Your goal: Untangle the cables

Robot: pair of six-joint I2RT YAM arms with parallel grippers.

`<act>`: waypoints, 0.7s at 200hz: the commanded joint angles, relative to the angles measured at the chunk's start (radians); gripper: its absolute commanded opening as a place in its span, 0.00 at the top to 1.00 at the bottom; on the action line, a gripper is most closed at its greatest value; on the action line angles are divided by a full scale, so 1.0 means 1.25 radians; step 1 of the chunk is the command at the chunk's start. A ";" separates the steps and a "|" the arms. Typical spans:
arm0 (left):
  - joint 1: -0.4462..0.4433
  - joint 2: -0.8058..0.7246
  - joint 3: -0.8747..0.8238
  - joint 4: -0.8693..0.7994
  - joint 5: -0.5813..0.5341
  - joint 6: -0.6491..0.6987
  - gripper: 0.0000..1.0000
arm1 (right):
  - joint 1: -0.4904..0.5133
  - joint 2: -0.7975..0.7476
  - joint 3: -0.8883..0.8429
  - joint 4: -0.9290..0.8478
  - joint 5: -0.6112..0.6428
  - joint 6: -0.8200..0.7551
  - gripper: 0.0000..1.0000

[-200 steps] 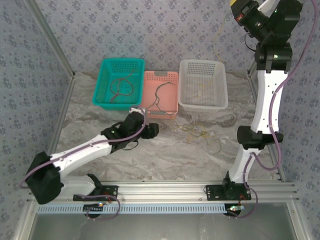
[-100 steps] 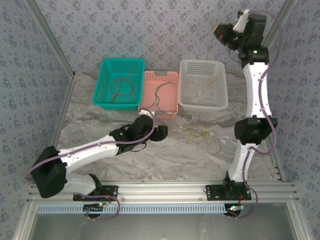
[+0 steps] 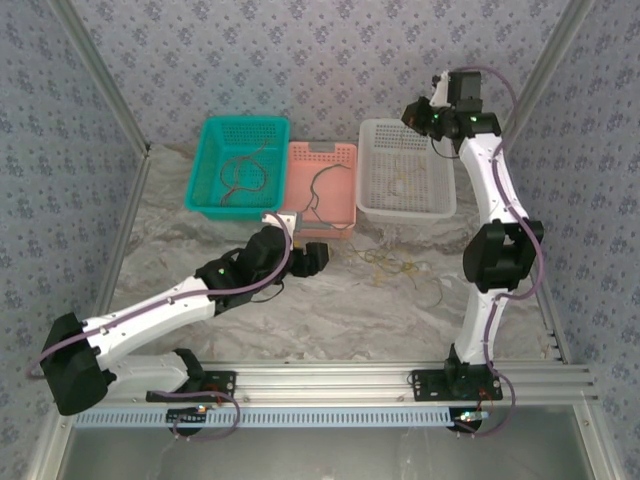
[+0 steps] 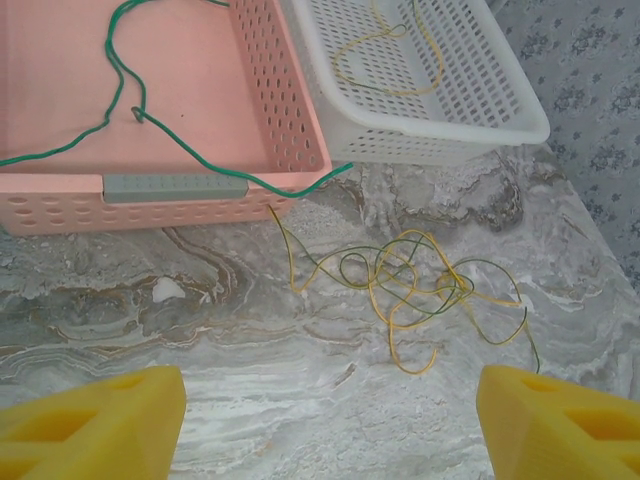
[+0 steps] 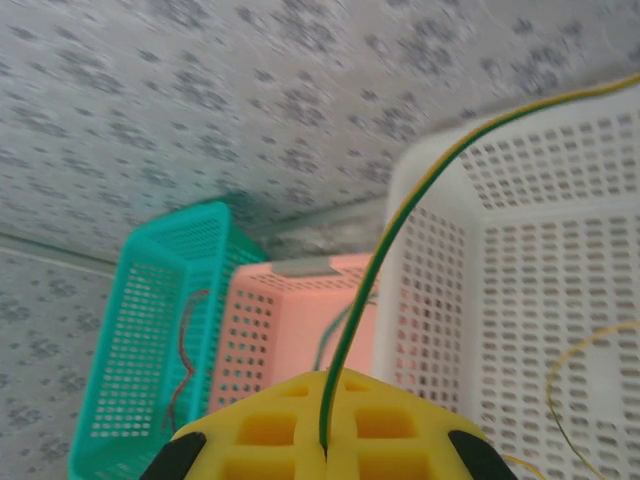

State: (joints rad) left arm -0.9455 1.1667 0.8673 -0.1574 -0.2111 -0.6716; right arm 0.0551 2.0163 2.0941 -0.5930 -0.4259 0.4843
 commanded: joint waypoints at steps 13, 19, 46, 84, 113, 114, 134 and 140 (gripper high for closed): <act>-0.007 -0.015 0.000 -0.013 -0.014 0.002 0.24 | 0.005 0.081 -0.002 -0.044 0.027 -0.010 1.00; -0.007 -0.016 -0.002 -0.014 -0.015 0.000 0.24 | 0.007 0.099 0.008 -0.052 0.027 -0.008 1.00; -0.009 -0.020 -0.007 -0.016 -0.013 -0.006 0.24 | 0.015 0.172 0.063 -0.104 0.030 -0.012 0.96; -0.026 -0.035 0.002 -0.038 -0.023 -0.005 0.23 | 0.017 0.101 -0.036 -0.055 0.086 -0.011 0.57; -0.031 -0.046 -0.004 -0.049 -0.032 -0.020 0.23 | 0.017 -0.015 -0.131 -0.025 0.141 -0.017 0.49; -0.031 -0.046 -0.006 -0.049 -0.032 -0.021 0.23 | 0.018 -0.021 -0.134 -0.024 0.141 -0.018 0.49; -0.033 -0.057 -0.016 -0.064 -0.050 -0.047 0.24 | 0.020 -0.133 -0.239 0.011 0.189 -0.023 0.48; -0.033 -0.061 -0.019 -0.070 -0.056 -0.058 0.23 | 0.025 -0.170 -0.275 0.021 0.206 -0.028 0.48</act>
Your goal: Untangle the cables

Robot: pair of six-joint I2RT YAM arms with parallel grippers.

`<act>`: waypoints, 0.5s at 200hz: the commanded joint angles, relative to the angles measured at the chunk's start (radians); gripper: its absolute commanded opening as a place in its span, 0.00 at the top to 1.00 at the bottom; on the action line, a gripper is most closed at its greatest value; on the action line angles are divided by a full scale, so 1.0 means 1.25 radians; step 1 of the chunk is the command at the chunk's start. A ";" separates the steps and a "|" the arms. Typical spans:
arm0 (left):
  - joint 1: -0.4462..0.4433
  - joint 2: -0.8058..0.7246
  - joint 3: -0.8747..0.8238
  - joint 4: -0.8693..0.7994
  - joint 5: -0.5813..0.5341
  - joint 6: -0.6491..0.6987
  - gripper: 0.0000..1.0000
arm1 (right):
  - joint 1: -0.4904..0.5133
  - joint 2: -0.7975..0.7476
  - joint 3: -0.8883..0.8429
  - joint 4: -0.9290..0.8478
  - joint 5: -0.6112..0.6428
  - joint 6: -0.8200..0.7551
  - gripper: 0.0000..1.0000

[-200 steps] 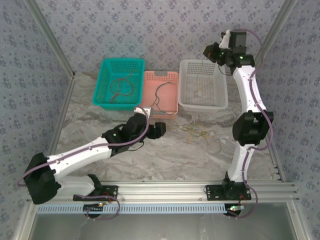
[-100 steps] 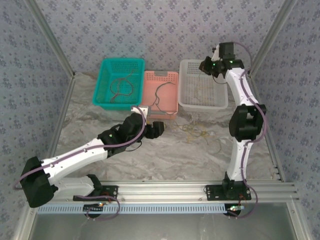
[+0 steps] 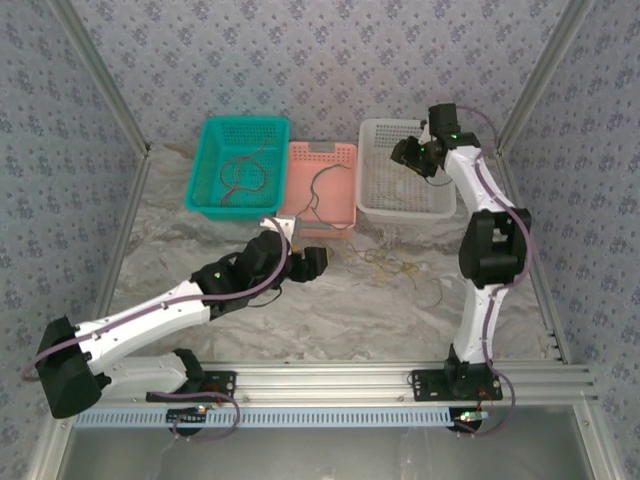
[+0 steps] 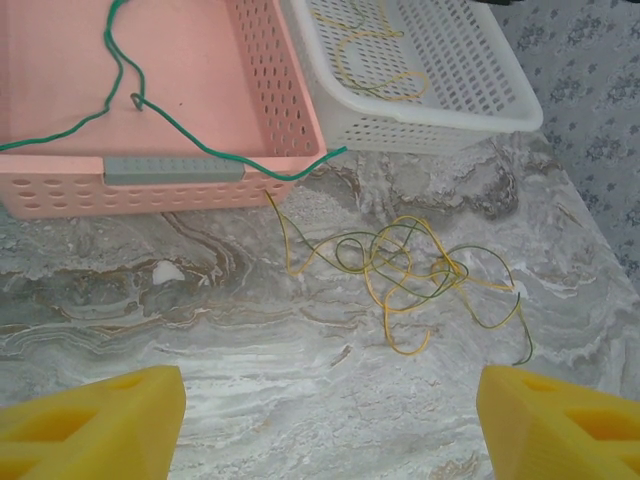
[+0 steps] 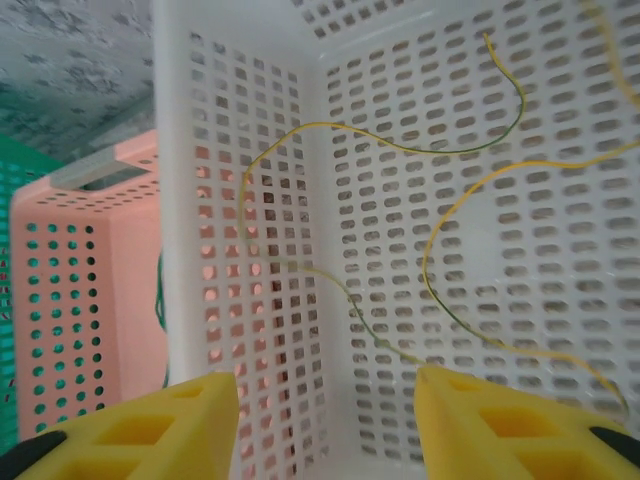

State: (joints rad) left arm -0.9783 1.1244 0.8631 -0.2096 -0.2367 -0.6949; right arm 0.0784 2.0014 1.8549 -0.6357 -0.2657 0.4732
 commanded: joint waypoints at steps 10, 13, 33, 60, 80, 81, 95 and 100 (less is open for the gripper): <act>-0.006 -0.034 -0.021 -0.043 -0.048 -0.058 0.24 | 0.020 -0.222 -0.149 0.067 0.106 -0.034 0.50; -0.006 -0.036 -0.023 -0.048 -0.052 -0.065 0.24 | 0.026 -0.240 -0.170 0.072 0.112 -0.039 0.52; -0.006 -0.056 -0.044 -0.075 -0.073 -0.107 0.28 | 0.093 -0.367 -0.330 0.104 0.151 -0.070 0.57; -0.006 -0.091 -0.084 -0.105 -0.080 -0.158 0.32 | 0.251 -0.487 -0.547 0.147 0.253 -0.053 0.66; -0.006 -0.130 -0.124 -0.123 -0.088 -0.196 0.35 | 0.412 -0.494 -0.644 0.181 0.350 -0.022 0.59; -0.006 -0.133 -0.125 -0.123 -0.089 -0.198 0.35 | 0.419 -0.492 -0.646 0.181 0.355 -0.021 0.59; -0.006 -0.168 -0.156 -0.124 -0.088 -0.216 0.36 | 0.484 -0.445 -0.656 0.192 0.391 0.015 0.53; -0.006 -0.181 -0.165 -0.124 -0.085 -0.221 0.36 | 0.500 -0.425 -0.655 0.198 0.396 0.027 0.52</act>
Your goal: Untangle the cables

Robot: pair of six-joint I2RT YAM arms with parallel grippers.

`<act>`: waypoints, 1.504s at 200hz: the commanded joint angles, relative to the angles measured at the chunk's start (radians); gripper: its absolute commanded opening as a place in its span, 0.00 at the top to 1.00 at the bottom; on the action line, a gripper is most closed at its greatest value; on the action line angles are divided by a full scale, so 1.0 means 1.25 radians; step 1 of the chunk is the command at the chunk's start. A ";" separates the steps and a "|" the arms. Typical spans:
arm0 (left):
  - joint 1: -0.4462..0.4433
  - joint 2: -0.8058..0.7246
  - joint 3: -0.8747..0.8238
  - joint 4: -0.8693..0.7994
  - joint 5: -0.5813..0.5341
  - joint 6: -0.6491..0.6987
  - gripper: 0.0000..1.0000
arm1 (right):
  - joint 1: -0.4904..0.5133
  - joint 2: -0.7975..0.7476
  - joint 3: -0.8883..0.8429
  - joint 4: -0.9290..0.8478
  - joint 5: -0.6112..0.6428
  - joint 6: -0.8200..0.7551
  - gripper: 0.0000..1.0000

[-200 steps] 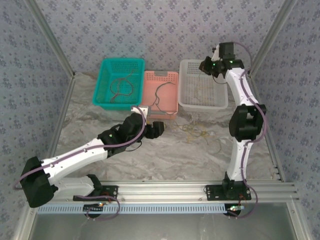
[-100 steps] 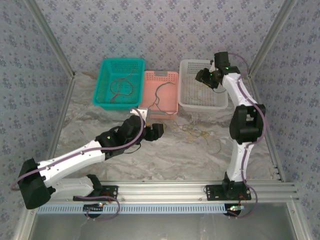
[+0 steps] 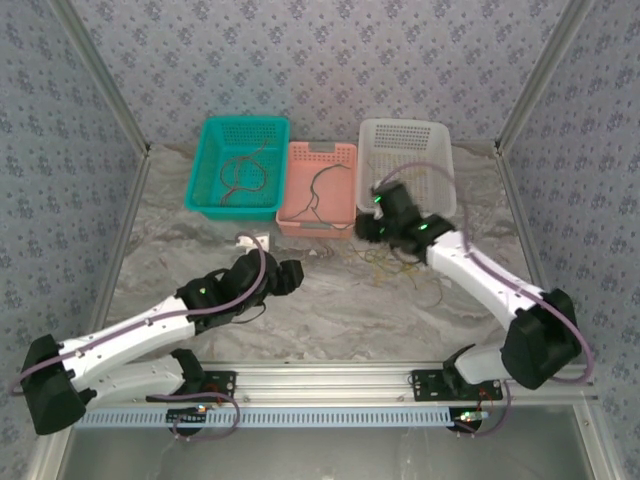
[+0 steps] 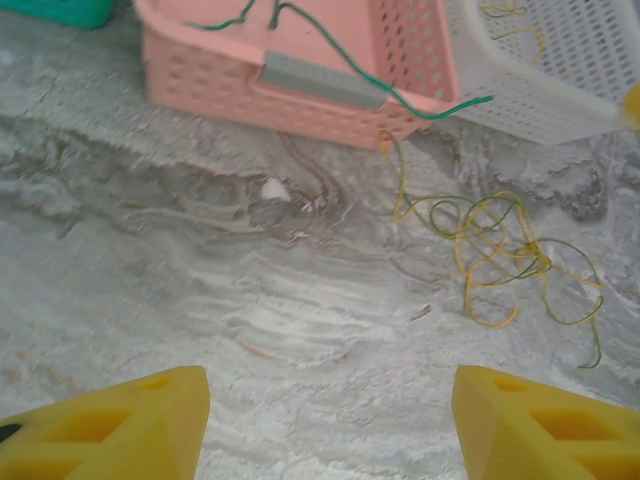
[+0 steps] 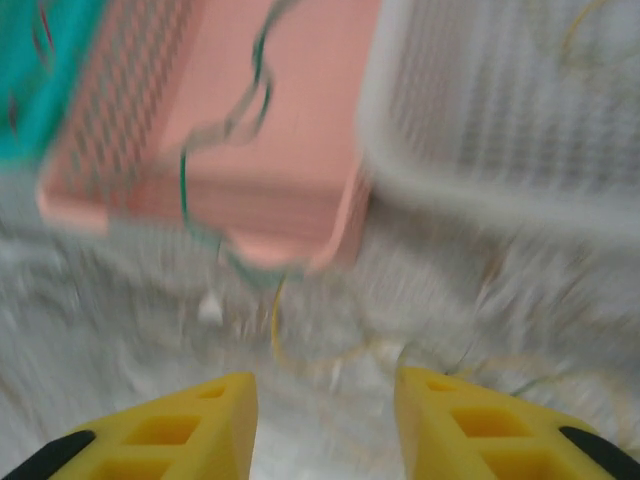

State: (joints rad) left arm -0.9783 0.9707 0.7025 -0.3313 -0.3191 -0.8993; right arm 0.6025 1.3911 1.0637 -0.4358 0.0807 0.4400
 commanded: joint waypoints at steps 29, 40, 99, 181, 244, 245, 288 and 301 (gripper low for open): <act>-0.009 -0.122 -0.068 -0.030 -0.010 -0.067 0.36 | 0.119 0.175 0.012 0.057 0.156 0.099 0.52; -0.010 -0.137 -0.072 -0.034 -0.007 -0.066 0.37 | 0.122 0.209 0.027 0.059 0.169 0.108 0.52; -0.010 -0.160 -0.078 -0.039 0.007 -0.058 0.37 | 0.123 0.341 0.092 0.096 0.181 0.115 0.62; -0.011 -0.160 -0.080 -0.011 0.023 -0.040 0.39 | 0.205 0.170 0.110 0.030 0.307 0.086 1.00; -0.013 -0.130 -0.083 0.082 0.060 -0.033 0.43 | 0.219 -0.038 0.286 -0.089 0.198 0.025 1.00; -0.013 -0.131 -0.083 0.084 0.061 -0.032 0.43 | 0.219 -0.039 0.289 -0.089 0.195 0.024 1.00; -0.008 -0.144 -0.053 0.171 0.093 0.034 0.31 | 0.189 -0.040 0.442 -0.128 0.031 -0.026 1.00; -0.004 -0.139 -0.039 0.184 0.100 0.057 0.26 | 0.176 -0.039 0.467 -0.129 -0.010 -0.023 1.00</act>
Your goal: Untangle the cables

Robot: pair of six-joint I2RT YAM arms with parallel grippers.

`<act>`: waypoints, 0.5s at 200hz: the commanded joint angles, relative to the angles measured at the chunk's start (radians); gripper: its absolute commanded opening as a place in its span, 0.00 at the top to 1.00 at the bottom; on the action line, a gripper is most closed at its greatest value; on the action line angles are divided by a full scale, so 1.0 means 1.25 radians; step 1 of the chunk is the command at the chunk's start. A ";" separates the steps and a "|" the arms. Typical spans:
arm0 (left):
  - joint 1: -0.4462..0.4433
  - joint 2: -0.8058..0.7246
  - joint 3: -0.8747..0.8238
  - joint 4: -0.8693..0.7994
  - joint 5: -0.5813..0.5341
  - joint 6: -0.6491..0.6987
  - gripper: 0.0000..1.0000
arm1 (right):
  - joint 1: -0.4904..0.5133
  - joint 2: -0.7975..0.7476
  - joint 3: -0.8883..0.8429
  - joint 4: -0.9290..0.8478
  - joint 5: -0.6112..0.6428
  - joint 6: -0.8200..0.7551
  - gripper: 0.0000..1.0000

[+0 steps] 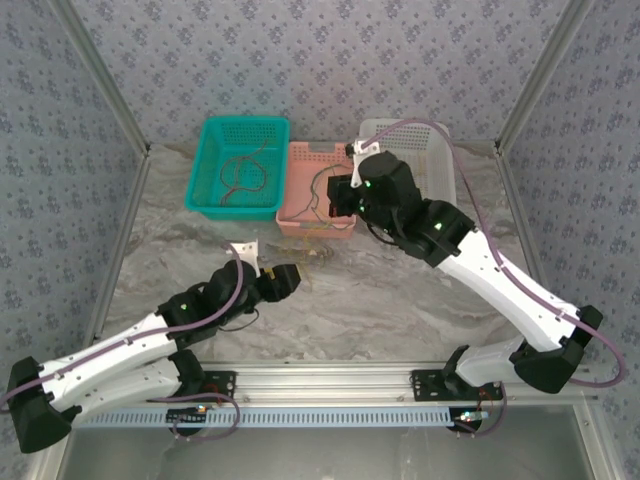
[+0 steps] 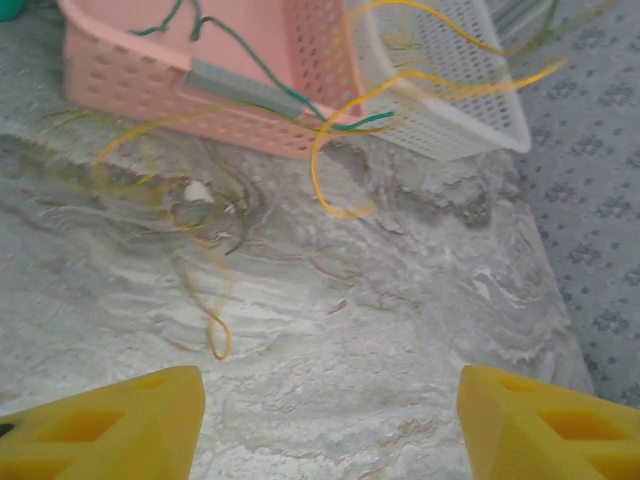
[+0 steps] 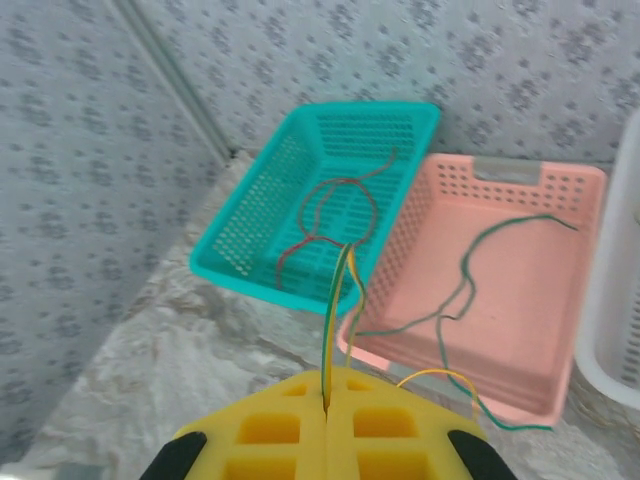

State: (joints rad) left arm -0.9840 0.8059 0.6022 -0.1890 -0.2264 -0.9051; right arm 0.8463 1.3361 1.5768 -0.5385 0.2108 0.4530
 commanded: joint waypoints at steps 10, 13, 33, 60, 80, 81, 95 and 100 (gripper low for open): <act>0.006 0.000 0.045 0.079 0.028 0.069 0.25 | -0.028 0.004 0.068 -0.047 -0.141 -0.031 1.00; 0.009 0.003 0.047 0.077 0.026 0.067 0.25 | -0.030 0.004 0.069 -0.047 -0.146 -0.029 1.00; 0.025 0.010 0.043 0.083 0.025 0.051 0.23 | -0.041 -0.003 0.074 -0.056 -0.178 -0.020 1.00; 0.034 0.004 0.036 0.114 0.029 0.045 0.22 | -0.044 -0.021 0.066 -0.071 -0.183 -0.017 1.00; 0.039 0.022 0.047 0.119 0.027 0.049 0.26 | -0.050 -0.035 0.060 -0.074 -0.183 -0.013 1.00; 0.040 0.023 0.048 0.119 0.027 0.050 0.27 | -0.049 -0.036 0.059 -0.074 -0.183 -0.013 1.00; 0.051 0.051 0.053 0.134 0.048 0.048 0.30 | -0.052 -0.043 0.060 -0.074 -0.187 -0.010 1.00; 0.054 0.063 0.054 0.146 0.062 0.047 0.32 | -0.053 -0.045 0.061 -0.075 -0.189 -0.010 1.00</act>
State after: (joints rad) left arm -0.9367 0.8375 0.6266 -0.0753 -0.1944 -0.8547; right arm 0.7895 1.3235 1.6424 -0.6174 0.0021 0.4435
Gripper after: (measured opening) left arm 0.712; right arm 0.059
